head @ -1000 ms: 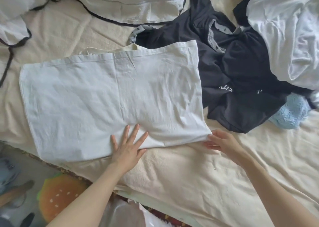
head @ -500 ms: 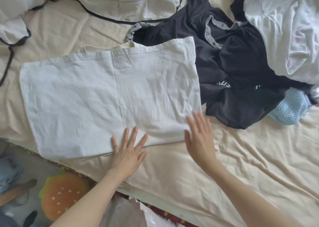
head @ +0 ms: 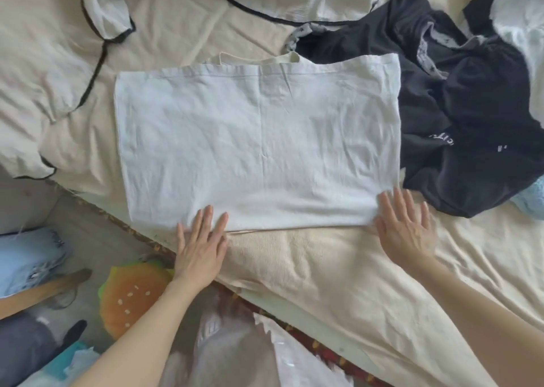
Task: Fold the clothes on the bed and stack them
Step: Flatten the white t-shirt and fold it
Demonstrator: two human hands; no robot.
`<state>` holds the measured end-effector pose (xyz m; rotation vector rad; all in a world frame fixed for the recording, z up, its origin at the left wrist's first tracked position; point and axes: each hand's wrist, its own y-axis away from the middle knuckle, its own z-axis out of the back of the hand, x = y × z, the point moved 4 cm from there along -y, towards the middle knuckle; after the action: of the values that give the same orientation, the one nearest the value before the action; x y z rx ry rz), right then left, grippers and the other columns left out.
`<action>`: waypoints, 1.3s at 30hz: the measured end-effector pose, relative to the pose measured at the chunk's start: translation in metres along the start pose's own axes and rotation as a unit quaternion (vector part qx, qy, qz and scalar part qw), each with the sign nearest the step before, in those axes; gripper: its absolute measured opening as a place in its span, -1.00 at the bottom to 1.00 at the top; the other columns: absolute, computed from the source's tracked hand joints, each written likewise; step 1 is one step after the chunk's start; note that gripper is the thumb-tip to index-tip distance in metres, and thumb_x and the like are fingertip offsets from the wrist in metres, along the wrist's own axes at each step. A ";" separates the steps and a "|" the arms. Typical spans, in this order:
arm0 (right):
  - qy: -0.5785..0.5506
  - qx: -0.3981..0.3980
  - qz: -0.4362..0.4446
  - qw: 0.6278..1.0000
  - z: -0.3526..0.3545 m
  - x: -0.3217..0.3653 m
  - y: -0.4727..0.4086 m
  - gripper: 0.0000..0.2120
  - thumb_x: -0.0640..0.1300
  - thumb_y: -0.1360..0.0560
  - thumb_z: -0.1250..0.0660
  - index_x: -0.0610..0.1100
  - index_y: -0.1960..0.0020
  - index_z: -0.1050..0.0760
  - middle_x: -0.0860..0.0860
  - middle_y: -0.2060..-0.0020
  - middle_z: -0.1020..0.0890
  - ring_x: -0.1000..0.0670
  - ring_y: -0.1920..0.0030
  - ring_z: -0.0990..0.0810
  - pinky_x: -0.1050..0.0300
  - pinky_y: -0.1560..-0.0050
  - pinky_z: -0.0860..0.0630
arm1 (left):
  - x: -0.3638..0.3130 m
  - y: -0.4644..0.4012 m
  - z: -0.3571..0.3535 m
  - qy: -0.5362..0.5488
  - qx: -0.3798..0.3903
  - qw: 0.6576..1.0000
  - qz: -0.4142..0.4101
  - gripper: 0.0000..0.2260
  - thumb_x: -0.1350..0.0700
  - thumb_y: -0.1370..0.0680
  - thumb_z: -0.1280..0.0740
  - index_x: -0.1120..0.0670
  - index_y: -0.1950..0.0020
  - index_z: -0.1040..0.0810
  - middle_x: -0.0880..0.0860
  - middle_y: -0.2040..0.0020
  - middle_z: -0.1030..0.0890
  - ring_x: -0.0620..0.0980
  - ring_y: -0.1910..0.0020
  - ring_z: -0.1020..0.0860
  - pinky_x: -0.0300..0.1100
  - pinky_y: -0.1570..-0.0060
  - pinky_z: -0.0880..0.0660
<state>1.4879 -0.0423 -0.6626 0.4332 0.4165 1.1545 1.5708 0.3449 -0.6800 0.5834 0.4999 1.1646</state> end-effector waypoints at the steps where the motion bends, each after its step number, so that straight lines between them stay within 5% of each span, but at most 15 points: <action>1: 0.003 -0.003 0.008 1.000 0.002 0.013 0.002 -0.48 0.04 -0.62 0.01 -0.04 -0.54 -0.03 -0.06 -0.55 0.00 -0.08 -0.54 0.08 -0.14 -0.49 0.13 | 0.013 0.004 0.001 0.008 -0.004 1.000 0.004 -0.53 -0.17 -0.62 0.22 -0.11 -0.44 0.39 -0.03 -0.45 0.43 -0.01 -0.41 0.48 0.11 -0.39 0.40; 12: -0.052 0.030 0.164 0.985 0.007 0.244 0.026 -0.45 0.07 -0.63 0.07 0.02 -0.56 0.18 -0.02 -0.54 0.20 -0.07 -0.53 0.25 -0.10 -0.47 0.25 | 0.138 0.008 -0.002 0.237 0.037 0.962 0.128 -0.50 -0.10 -0.66 0.09 -0.04 -0.57 0.14 -0.01 -0.57 0.14 0.07 -0.54 0.13 0.11 -0.47 0.08; 16: -0.052 0.043 0.201 0.977 0.004 0.308 0.044 -0.45 0.07 -0.64 0.07 0.04 -0.55 0.22 -0.02 -0.54 0.23 -0.08 -0.53 0.27 -0.13 -0.46 0.28 | 0.166 0.005 -0.002 0.512 0.040 0.817 0.261 -0.57 -0.02 -0.66 -0.08 0.10 -0.51 -0.21 0.11 -0.45 -0.33 0.13 -0.38 -0.35 0.05 -0.29 -0.33; 19: -0.043 0.069 0.222 0.972 -0.002 0.334 0.053 -0.44 0.07 -0.65 0.06 0.06 -0.54 0.25 0.00 -0.53 0.27 -0.09 -0.52 0.30 -0.13 -0.44 0.33 | 0.167 0.001 0.001 0.676 0.024 0.691 0.256 -0.57 0.06 -0.63 -0.20 0.16 -0.47 -0.26 0.14 -0.37 -0.41 0.07 -0.24 -0.46 0.00 -0.25 -0.43; 21: -0.022 0.088 0.220 0.971 -0.007 0.343 0.056 -0.42 0.06 -0.64 0.04 0.07 -0.54 0.27 -0.01 -0.52 0.31 -0.10 -0.51 0.34 -0.17 -0.43 0.35 | 0.165 -0.002 0.001 0.715 0.027 0.653 0.249 -0.56 0.07 -0.61 -0.25 0.16 -0.45 -0.28 0.13 -0.31 -0.43 0.07 -0.20 -0.47 -0.02 -0.22 -0.45; 28: -0.011 0.104 0.202 0.974 -0.003 0.348 0.056 -0.43 0.04 -0.64 0.01 0.06 -0.55 0.22 -0.02 -0.52 0.30 -0.10 -0.51 0.34 -0.20 -0.44 0.32 | 0.175 0.001 -0.002 0.786 -0.022 0.573 0.230 -0.82 0.17 -0.55 -0.34 0.20 -0.10 -0.43 0.18 -0.14 -0.52 0.07 -0.10 -0.54 -0.14 -0.03 -0.52; 32: -0.042 0.106 0.184 0.976 0.002 0.355 0.054 -0.46 0.03 -0.64 0.00 0.04 -0.55 0.13 -0.02 -0.54 0.24 -0.09 -0.52 0.28 -0.22 -0.46 0.26 | 0.176 0.011 0.006 0.792 -0.077 0.554 0.244 -0.90 0.25 -0.52 -0.38 0.18 0.02 -0.49 0.10 0.08 -0.59 -0.03 0.12 -0.59 -0.26 0.14 -0.53; 36: -0.056 0.092 0.182 0.978 0.004 0.356 0.059 -0.48 -0.02 -0.64 0.00 0.02 -0.54 0.10 -0.02 -0.54 0.22 -0.07 -0.53 0.25 -0.18 -0.47 0.25 | 0.165 0.015 0.015 0.836 -0.017 0.490 0.249 -0.91 0.30 -0.55 -0.32 0.19 -0.03 -0.54 0.10 0.02 -0.61 -0.01 0.10 -0.55 -0.22 0.16 -0.49; 39: -0.117 0.096 0.172 0.973 0.004 0.352 0.057 -0.53 -0.10 -0.64 0.02 -0.07 -0.53 0.02 0.00 -0.55 0.13 -0.03 -0.54 0.20 -0.11 -0.47 0.25 | 0.163 0.018 0.026 0.811 -0.001 0.534 0.238 -0.93 0.26 -0.57 -0.29 0.16 0.03 -0.56 0.10 0.00 -0.60 -0.01 0.11 -0.52 -0.20 0.14 -0.50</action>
<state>1.5680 0.3050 -0.6612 0.8263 0.2509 1.3840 1.6267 0.5000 -0.6590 -0.7039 2.0153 2.0358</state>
